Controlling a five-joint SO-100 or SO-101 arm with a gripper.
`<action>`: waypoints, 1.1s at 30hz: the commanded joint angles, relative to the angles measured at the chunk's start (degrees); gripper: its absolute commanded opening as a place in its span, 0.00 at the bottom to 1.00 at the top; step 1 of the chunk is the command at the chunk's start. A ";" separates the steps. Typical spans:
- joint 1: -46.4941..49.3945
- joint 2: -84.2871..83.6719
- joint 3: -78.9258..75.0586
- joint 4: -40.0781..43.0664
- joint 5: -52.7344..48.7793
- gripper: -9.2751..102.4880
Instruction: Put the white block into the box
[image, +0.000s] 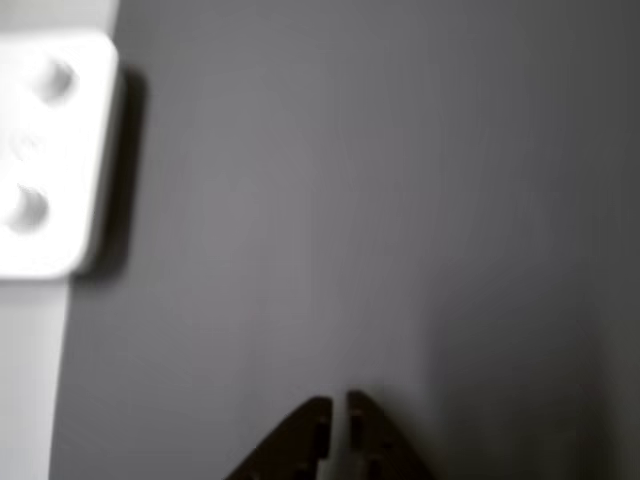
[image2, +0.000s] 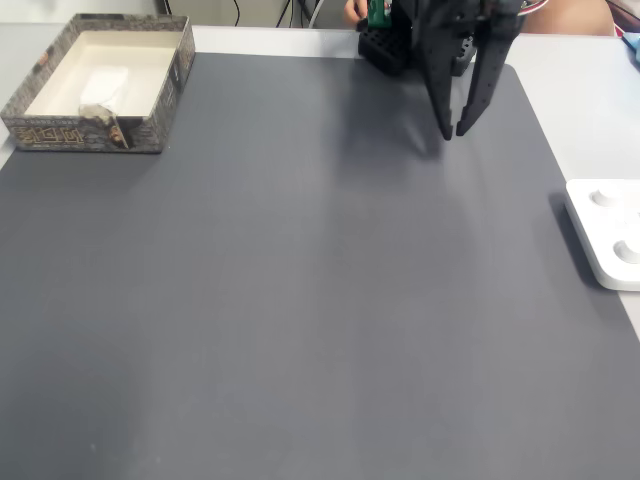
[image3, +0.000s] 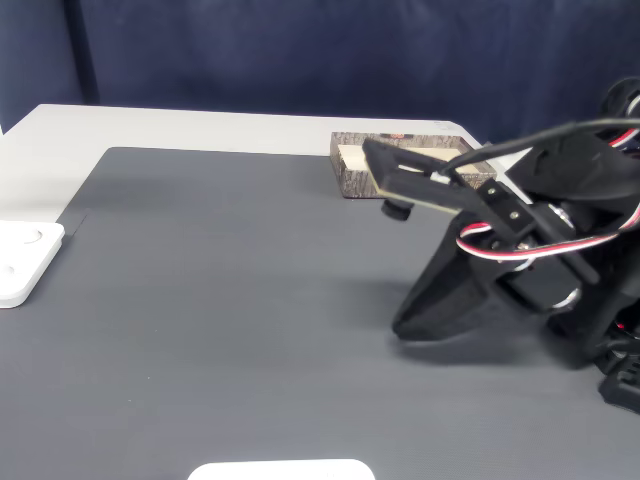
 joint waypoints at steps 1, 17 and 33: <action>0.97 2.02 1.14 3.96 -1.05 0.07; 2.72 2.02 1.14 4.48 1.76 0.07; 2.90 2.02 1.14 4.48 0.70 0.07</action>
